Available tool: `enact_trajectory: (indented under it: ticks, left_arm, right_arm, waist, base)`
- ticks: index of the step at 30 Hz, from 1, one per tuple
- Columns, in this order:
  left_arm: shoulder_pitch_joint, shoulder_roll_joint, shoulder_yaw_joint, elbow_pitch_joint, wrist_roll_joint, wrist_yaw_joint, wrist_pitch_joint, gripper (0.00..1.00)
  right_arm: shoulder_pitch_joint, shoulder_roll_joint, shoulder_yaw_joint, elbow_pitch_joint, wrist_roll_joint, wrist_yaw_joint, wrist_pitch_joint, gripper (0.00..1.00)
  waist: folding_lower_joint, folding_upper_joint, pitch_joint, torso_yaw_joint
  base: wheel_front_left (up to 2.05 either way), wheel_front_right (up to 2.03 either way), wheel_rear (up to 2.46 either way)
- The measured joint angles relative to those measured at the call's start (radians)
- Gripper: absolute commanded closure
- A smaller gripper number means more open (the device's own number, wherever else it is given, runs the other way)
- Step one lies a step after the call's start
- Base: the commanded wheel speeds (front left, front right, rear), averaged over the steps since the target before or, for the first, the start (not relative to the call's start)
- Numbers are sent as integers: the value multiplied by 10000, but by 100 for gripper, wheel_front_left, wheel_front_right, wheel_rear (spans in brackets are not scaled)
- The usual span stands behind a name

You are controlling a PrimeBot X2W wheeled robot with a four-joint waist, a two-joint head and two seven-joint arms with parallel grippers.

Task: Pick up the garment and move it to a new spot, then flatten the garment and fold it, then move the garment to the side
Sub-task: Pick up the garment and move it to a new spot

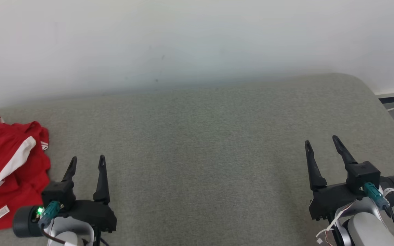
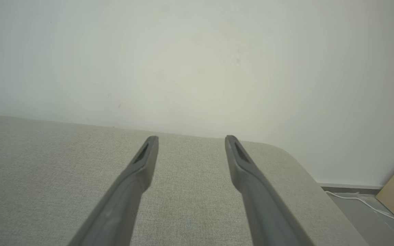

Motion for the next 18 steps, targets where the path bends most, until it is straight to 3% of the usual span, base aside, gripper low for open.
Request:
enact_trajectory:
  ticks: [18]
  left_arm:
    - [-139,-184,454,-127,-27,2,531,0]
  right_arm:
    - [-274,-31,278,-577,-10,15,159,0]
  waist:
    - [1,0,292,1942]
  base:
    - [0,0,0]
